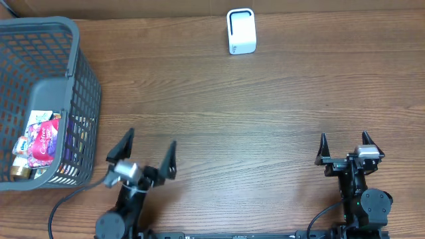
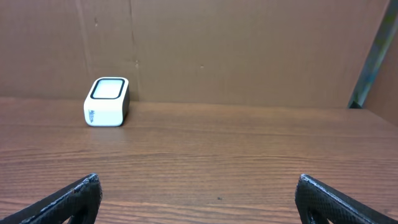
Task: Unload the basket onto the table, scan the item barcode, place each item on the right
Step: 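Swing the left gripper up and reach down into the grey basket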
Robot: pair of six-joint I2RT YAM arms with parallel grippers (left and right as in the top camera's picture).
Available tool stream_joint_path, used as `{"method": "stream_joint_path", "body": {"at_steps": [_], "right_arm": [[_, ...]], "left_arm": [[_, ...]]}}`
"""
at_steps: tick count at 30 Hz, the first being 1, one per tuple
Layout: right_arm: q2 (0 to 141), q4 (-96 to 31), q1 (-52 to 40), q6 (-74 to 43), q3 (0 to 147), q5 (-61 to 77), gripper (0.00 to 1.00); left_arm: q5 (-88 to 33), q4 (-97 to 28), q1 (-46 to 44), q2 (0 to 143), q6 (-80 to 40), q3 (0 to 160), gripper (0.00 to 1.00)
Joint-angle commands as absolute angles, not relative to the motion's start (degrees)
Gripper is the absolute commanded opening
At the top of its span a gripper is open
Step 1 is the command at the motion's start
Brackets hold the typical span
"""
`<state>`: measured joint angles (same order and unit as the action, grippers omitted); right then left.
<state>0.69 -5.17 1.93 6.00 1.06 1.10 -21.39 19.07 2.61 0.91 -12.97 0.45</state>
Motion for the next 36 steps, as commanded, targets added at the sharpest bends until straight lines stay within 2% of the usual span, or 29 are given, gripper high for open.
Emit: {"method": "stream_joint_path", "body": {"at_steps": [1,5,10,14,16,19,24,26,31,36], "right_arm": [[0.16,-4.84,2.22,5.80,0.47,0.95,1.00],[0.16,-4.84,2.22,5.80,0.47,0.95,1.00],[0.16,-4.84,2.22,5.80,0.47,0.95,1.00],[0.16,-4.84,2.22,5.80,0.47,0.95,1.00],[0.16,-4.84,2.22,5.80,0.47,0.95,1.00],[0.16,-4.84,2.22,5.80,0.47,0.95,1.00],[0.16,-4.82,2.22,5.80,0.47,0.95,1.00],[0.16,-4.84,2.22,5.80,0.47,0.95,1.00],[0.16,-4.84,2.22,5.80,0.47,0.95,1.00],[0.16,-4.82,2.22,5.80,0.47,0.95,1.00]], "left_arm": [[-34.59,25.91,2.22,0.32,-17.30,1.30,0.99],[-32.38,20.97,2.24,0.58,-16.73,7.73,1.00],[-28.23,-1.43,2.33,7.38,-8.97,25.96,1.00],[-23.83,-27.62,2.33,21.76,-3.46,45.69,1.00],[-25.80,-37.71,2.31,29.39,-1.06,54.59,1.00],[-31.00,-44.95,2.26,38.13,2.33,64.49,1.00],[-19.16,-59.72,2.52,55.55,-0.99,88.77,1.00],[-15.88,-70.52,3.46,64.05,-1.69,102.32,1.00],[-16.97,-87.37,9.58,80.93,-1.74,129.47,1.00],[-13.23,-86.67,23.44,87.39,-9.04,140.92,1.00]]}}
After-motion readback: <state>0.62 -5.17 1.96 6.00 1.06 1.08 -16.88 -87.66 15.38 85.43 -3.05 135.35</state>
